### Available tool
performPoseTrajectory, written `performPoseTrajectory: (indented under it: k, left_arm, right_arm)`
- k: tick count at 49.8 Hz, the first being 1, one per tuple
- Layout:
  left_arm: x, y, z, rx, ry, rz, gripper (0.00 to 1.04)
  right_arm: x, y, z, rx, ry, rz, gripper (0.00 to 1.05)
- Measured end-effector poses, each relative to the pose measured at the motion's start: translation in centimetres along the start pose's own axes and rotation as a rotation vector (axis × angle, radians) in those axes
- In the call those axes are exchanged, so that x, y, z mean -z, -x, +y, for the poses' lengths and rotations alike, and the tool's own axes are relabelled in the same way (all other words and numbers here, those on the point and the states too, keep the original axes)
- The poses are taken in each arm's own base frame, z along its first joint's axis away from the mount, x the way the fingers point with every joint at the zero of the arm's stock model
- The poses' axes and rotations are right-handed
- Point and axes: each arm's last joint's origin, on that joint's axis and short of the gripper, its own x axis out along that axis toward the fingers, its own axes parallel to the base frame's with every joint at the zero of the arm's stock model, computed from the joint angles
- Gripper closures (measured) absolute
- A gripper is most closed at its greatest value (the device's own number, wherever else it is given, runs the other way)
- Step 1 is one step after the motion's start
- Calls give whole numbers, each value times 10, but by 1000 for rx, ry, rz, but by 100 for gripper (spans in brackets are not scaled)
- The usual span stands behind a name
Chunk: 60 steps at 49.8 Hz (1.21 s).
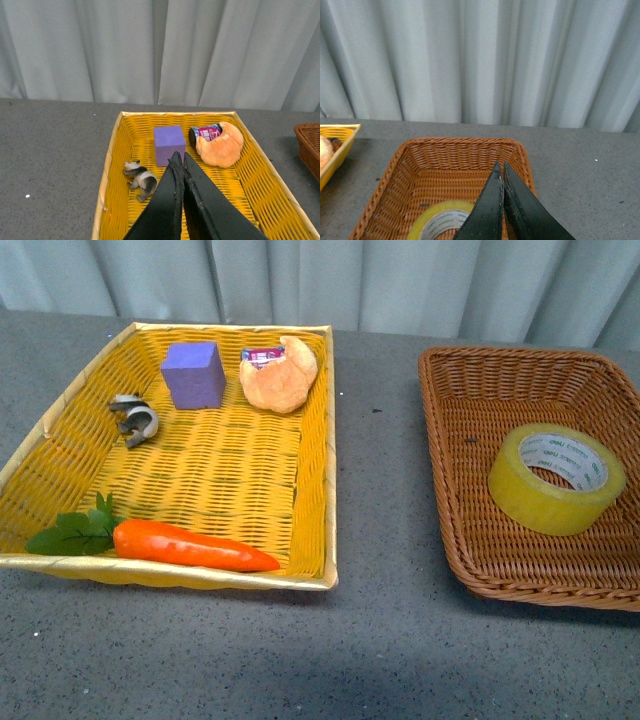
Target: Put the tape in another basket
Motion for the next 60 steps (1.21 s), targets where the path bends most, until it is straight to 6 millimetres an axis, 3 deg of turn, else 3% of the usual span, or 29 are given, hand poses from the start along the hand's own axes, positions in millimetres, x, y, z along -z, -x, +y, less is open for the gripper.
performPoseTrajectory:
  k: [10,23,60]
  left_arm:
    - [-1,27,13,-7,1,-8,101]
    - [-1,50,14,-3,1,-6,101]
    - [-9,88,14,-3,1,-33,101]
  right_arm:
    - [-4,31,2,-12,-1,4,104]
    - [-16,58,2,-13,-3,-3,104]
    - [-18,102,1,-14,-4,-11,104]
